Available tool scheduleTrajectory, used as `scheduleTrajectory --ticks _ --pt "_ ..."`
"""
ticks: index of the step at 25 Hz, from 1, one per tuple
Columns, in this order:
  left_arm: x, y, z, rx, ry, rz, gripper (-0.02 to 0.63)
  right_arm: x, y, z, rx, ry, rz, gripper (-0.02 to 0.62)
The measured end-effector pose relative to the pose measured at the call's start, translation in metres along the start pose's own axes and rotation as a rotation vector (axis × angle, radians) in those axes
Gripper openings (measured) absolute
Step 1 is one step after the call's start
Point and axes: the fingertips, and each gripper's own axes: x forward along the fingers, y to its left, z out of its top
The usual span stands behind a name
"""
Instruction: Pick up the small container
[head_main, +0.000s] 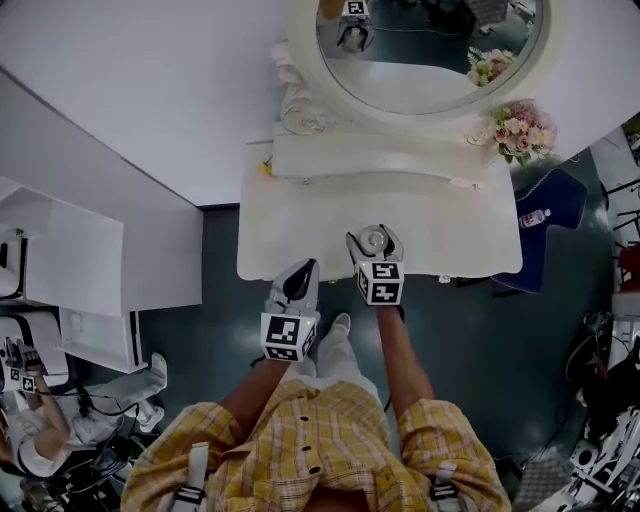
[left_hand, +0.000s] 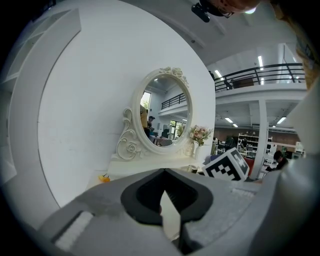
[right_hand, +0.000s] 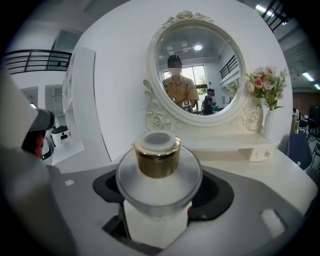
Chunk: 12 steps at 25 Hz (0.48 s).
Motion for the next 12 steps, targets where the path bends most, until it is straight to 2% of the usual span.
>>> scheduleTrajectory --ticks 12 --pt "-0.025 -0.007 0.016 0.022 -0.038 -0.013 -0.002 -0.054 0.024 0.029 0.012 -0.078 0.001 0.341"
